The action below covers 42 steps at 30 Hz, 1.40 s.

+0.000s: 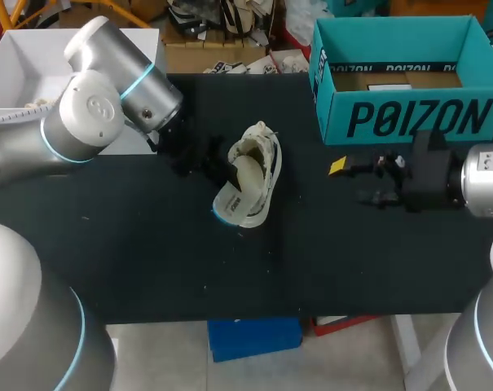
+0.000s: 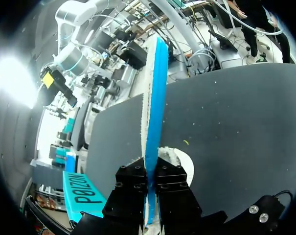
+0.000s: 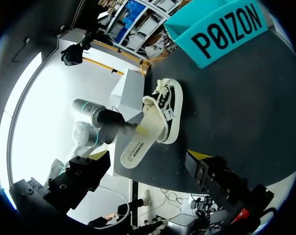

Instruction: Take the shoe out of the shoebox, open the shoe tongue, remove and reinsert the insole, then place the shoe into the shoebox

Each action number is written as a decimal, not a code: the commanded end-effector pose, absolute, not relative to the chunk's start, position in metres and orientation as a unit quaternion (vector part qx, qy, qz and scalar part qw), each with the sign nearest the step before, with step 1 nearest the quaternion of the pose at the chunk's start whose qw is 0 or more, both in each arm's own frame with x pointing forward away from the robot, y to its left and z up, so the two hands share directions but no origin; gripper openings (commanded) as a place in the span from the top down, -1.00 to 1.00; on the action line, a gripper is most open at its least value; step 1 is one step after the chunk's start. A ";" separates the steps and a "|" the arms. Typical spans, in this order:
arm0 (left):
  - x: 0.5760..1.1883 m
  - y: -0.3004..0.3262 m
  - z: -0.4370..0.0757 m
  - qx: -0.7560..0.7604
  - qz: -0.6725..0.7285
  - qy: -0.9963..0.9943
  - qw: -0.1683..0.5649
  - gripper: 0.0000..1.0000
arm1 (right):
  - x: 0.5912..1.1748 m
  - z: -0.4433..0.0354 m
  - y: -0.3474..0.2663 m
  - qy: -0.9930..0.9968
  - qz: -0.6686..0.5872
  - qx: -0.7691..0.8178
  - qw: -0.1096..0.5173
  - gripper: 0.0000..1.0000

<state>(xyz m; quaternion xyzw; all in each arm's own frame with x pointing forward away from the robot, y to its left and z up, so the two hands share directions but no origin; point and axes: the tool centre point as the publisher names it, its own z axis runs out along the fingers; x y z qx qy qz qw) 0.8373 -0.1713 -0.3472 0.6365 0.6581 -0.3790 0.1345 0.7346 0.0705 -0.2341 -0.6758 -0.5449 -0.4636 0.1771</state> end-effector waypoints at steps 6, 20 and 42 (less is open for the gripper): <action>0.843 -0.180 -0.351 0.641 -0.393 0.648 0.121 1.00 | 0.734 -0.234 0.071 -0.545 -0.463 -0.677 0.176 -1.00; 0.862 -0.181 -0.364 0.644 -0.376 0.653 0.132 1.00 | 0.734 -0.234 0.071 -0.545 -0.463 -0.677 0.176 -1.00; 0.886 -0.196 -0.374 0.647 -0.357 0.660 0.136 -0.79 | 0.734 -0.234 0.071 -0.545 -0.463 -0.677 0.176 -1.00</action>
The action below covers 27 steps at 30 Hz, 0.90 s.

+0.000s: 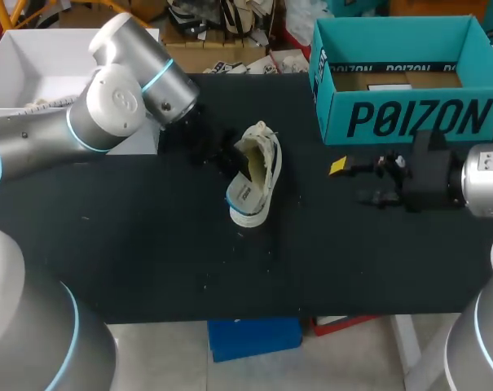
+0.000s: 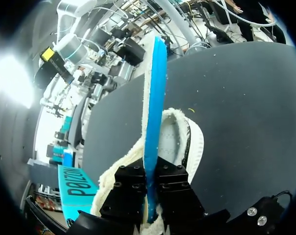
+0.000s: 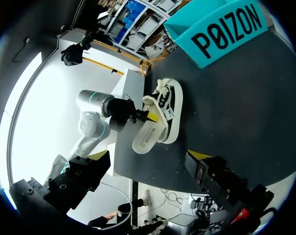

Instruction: Take the shoe out of the shoebox, open the shoe tongue, remove and reinsert the insole, then place the shoe into the shoebox

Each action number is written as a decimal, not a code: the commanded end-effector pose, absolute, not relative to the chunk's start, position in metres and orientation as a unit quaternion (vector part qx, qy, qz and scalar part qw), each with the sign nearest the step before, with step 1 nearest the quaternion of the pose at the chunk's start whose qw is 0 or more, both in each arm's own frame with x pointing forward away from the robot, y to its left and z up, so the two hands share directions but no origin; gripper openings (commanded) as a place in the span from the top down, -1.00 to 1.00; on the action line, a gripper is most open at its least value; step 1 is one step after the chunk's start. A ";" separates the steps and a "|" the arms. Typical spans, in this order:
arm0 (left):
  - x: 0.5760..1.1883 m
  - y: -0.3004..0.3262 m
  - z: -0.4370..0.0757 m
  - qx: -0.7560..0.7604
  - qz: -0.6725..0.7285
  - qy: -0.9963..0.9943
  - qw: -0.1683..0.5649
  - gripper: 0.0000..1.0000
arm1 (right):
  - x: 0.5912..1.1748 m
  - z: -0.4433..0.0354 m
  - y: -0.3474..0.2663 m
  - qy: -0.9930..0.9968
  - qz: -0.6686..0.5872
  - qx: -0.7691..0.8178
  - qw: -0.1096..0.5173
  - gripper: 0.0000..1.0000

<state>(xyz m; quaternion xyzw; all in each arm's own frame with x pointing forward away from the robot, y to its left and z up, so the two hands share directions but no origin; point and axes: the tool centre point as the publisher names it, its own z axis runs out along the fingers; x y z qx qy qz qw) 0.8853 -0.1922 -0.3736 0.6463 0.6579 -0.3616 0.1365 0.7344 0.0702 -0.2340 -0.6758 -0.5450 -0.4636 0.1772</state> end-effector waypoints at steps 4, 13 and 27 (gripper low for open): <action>0.882 -0.194 -0.368 0.647 -0.356 0.660 0.138 -1.00 | 0.734 -0.234 0.071 -0.545 -0.463 -0.677 0.176 -1.00; 0.862 -0.188 -0.357 0.659 -0.357 0.648 0.136 -1.00 | 0.734 -0.234 0.071 -0.545 -0.463 -0.677 0.176 -1.00; 0.852 -0.178 -0.359 0.666 -0.353 0.646 0.119 0.45 | 0.734 -0.234 0.071 -0.545 -0.463 -0.677 0.176 -1.00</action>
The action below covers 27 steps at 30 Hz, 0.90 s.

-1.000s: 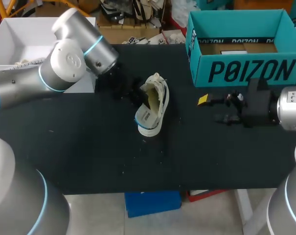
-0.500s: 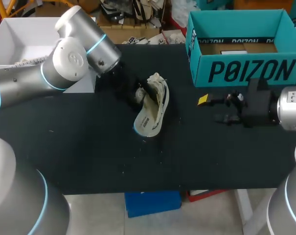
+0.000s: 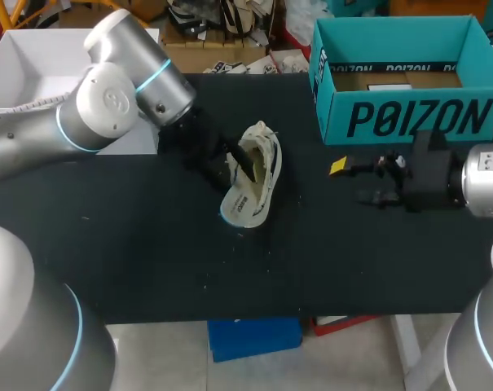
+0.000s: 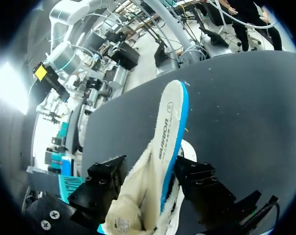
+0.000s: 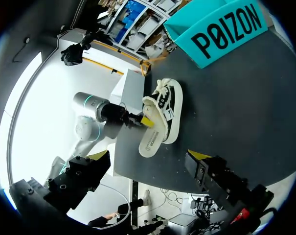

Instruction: Take the shoe out of the shoebox, open the shoe tongue, remove and reinsert the insole, then place the shoe into the shoebox

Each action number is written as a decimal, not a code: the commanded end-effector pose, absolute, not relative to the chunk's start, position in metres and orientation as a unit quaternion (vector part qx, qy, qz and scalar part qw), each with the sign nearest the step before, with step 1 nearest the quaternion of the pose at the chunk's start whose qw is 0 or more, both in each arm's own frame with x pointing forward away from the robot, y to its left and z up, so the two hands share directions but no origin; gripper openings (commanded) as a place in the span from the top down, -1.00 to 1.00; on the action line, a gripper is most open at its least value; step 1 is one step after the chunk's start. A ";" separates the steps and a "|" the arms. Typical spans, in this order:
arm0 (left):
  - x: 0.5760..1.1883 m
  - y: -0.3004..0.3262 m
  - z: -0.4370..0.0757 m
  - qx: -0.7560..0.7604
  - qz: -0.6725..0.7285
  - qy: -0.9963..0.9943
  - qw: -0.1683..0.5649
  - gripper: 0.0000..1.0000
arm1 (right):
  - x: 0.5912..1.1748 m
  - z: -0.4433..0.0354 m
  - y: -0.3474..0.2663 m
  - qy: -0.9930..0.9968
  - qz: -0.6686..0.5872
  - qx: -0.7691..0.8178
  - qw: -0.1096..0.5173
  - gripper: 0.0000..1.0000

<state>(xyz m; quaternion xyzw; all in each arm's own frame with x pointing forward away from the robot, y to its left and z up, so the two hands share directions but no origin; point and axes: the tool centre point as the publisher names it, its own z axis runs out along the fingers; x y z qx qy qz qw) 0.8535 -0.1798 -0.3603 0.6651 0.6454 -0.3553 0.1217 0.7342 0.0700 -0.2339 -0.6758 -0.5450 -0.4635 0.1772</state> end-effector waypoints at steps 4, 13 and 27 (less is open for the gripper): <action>0.849 -0.176 -0.361 0.669 -0.353 0.644 0.112 1.00 | 0.734 -0.234 0.071 -0.545 -0.463 -0.677 0.176 -1.00; 0.851 -0.178 -0.361 0.672 -0.357 0.639 0.116 1.00 | 0.734 -0.234 0.071 -0.545 -0.463 -0.677 0.176 -1.00; 0.865 -0.184 -0.364 0.672 -0.358 0.634 0.139 1.00 | 0.734 -0.234 0.071 -0.545 -0.463 -0.677 0.176 -1.00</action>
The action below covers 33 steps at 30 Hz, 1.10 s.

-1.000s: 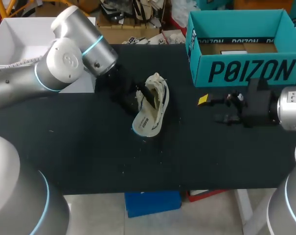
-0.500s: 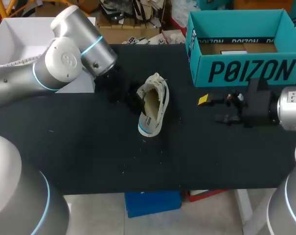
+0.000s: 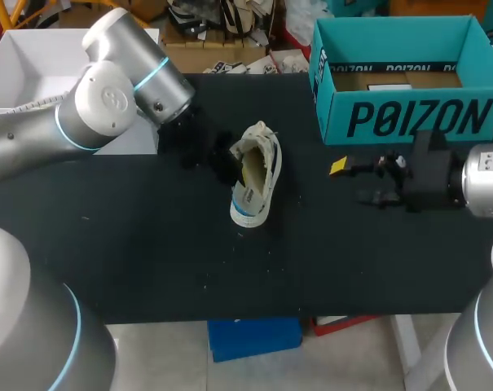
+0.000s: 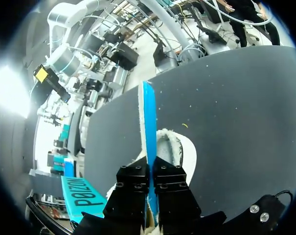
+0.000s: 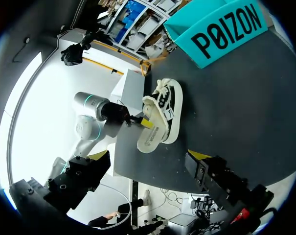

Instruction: Take the shoe out of the shoebox, open the shoe tongue, remove and reinsert the insole, then place the shoe into the shoebox

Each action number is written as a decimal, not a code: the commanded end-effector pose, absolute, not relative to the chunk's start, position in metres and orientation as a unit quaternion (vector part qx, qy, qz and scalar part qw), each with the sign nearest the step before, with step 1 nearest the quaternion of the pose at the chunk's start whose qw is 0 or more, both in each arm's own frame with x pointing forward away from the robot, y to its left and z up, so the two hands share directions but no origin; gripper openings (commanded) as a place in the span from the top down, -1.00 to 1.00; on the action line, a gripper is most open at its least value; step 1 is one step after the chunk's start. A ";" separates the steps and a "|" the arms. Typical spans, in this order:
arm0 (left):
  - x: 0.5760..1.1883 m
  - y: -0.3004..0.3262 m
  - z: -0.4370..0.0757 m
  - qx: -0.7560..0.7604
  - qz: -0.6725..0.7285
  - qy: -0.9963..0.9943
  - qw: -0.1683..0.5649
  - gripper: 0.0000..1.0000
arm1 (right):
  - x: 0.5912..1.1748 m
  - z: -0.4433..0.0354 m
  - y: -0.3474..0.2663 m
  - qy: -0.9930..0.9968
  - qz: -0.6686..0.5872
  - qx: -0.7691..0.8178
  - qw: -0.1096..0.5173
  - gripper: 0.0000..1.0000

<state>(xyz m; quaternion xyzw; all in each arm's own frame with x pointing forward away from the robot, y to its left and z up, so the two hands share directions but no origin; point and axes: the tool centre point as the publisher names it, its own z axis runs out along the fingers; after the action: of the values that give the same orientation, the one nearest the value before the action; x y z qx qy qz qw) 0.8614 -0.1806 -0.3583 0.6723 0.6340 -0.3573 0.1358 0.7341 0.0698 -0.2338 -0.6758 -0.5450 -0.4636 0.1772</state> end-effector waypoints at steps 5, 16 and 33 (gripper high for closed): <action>0.869 -0.188 -0.367 0.675 -0.348 0.635 0.141 1.00 | 0.734 -0.234 0.071 -0.545 -0.463 -0.677 0.176 -1.00; 0.877 -0.190 -0.369 0.673 -0.321 0.649 0.153 1.00 | 0.734 -0.234 0.071 -0.545 -0.463 -0.677 0.176 -1.00; 0.894 -0.189 -0.378 0.659 -0.268 0.683 0.165 1.00 | 0.734 -0.234 0.071 -0.545 -0.463 -0.677 0.176 -1.00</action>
<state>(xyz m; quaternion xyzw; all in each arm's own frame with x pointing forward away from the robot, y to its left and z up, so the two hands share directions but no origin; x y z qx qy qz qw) 0.8922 -0.1864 -0.3758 0.6594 0.6814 -0.2721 0.1640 0.7340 0.0696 -0.2338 -0.6758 -0.5450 -0.4636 0.1772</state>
